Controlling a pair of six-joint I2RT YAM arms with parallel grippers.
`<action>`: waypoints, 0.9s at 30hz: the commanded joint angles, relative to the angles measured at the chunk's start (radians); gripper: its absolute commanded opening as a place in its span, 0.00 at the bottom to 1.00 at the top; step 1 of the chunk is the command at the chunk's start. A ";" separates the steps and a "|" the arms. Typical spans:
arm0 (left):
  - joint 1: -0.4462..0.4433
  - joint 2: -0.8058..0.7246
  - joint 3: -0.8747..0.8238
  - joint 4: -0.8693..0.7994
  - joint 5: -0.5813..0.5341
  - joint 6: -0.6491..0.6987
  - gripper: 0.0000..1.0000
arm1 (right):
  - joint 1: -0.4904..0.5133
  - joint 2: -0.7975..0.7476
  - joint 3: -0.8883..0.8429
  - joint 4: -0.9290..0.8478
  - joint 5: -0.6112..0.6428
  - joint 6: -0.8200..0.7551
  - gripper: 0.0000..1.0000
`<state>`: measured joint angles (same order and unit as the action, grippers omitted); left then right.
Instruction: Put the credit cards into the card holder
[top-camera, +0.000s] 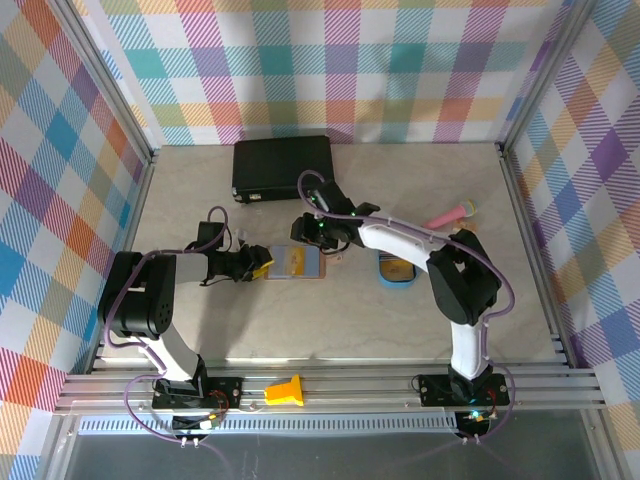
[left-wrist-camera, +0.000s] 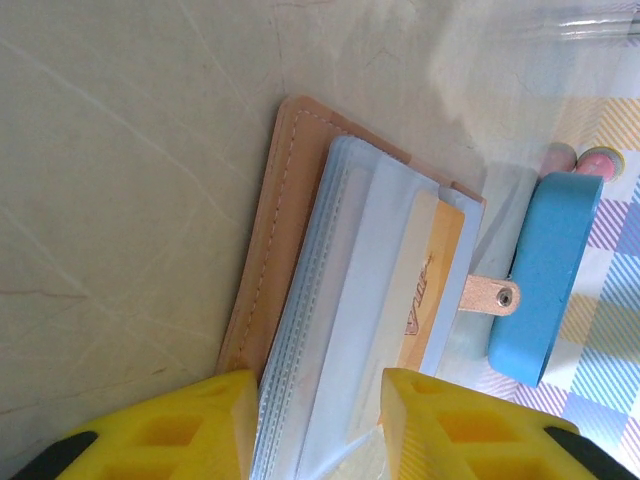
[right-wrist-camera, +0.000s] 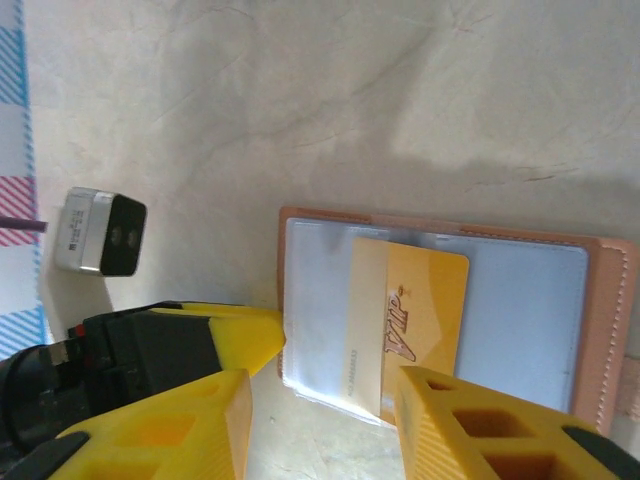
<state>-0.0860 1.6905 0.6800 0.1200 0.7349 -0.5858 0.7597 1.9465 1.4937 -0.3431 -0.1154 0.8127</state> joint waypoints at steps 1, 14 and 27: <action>-0.020 0.032 0.004 -0.003 -0.014 0.015 0.38 | 0.033 0.085 0.107 -0.247 0.063 -0.069 0.41; -0.021 0.034 0.004 -0.003 -0.006 0.022 0.37 | 0.050 0.278 0.353 -0.445 0.035 -0.102 0.43; -0.020 0.035 0.001 -0.003 -0.005 0.027 0.37 | 0.050 0.337 0.418 -0.481 0.048 -0.101 0.46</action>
<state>-0.0887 1.6936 0.6800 0.1265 0.7357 -0.5823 0.8074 2.2581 1.8835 -0.7834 -0.0635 0.7197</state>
